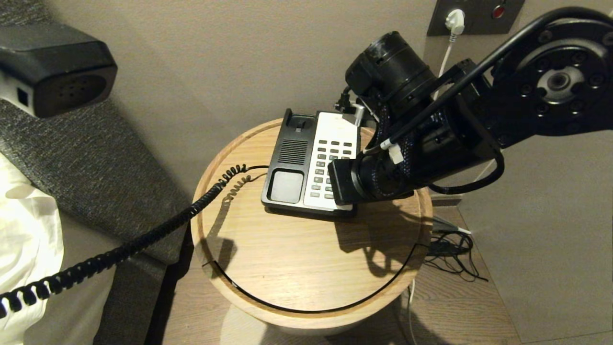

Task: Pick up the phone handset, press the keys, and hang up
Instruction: Dial the number, then put the handset back

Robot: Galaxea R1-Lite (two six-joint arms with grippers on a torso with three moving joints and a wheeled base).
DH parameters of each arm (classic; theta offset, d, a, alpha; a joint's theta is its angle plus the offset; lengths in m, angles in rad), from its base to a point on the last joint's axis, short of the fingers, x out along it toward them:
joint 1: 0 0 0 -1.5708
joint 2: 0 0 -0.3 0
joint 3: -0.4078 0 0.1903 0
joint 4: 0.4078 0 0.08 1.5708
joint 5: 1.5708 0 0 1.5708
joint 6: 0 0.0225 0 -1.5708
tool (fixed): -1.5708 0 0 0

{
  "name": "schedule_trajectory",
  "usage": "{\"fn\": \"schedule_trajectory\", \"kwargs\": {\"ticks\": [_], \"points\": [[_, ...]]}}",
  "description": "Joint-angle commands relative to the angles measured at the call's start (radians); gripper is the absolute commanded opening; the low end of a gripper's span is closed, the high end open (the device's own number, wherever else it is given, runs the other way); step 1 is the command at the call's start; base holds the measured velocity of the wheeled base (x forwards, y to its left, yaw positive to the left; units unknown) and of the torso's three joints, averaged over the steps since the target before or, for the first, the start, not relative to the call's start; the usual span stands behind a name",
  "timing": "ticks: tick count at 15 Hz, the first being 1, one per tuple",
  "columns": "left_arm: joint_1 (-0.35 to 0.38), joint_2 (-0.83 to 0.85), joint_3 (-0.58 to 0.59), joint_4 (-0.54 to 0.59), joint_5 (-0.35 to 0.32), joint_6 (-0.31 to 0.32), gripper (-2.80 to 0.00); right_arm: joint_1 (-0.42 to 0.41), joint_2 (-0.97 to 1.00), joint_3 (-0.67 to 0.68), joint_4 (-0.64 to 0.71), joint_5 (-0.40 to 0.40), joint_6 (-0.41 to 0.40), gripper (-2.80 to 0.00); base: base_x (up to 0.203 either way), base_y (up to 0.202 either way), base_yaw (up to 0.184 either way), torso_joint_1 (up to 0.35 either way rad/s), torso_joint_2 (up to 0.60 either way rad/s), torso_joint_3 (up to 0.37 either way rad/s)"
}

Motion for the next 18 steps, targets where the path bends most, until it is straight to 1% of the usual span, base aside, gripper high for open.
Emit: {"fn": "schedule_trajectory", "kwargs": {"ticks": [1,10,14,16,18], "points": [[0.001,-0.006,0.002,0.005,0.0,-0.005,-2.8,0.015,-0.025,-0.001,0.005,-0.001,0.005,-2.8,0.0,0.0,0.0,0.0,0.0,0.0],[0.008,-0.008,0.013,0.005,-0.003,0.002,-2.8,0.018,-0.051,0.002,0.016,-0.003,0.011,-2.8,0.0,0.0,0.0,0.0,0.0,0.0],[0.006,0.013,0.016,0.005,0.0,0.01,-2.8,0.005,-0.205,0.032,0.048,-0.003,0.017,-2.8,0.0,0.0,0.0,0.0,0.0,0.0],[0.005,0.051,0.017,0.002,0.003,0.063,-2.8,-0.003,-0.325,0.067,0.07,-0.005,0.018,-2.8,0.0,0.0,0.0,0.0,0.0,0.0],[0.002,0.113,0.034,-0.029,0.023,0.171,-2.8,-0.015,-0.471,0.107,0.101,-0.009,0.022,-2.8,0.0,0.0,0.0,0.0,0.0,0.0]]}}
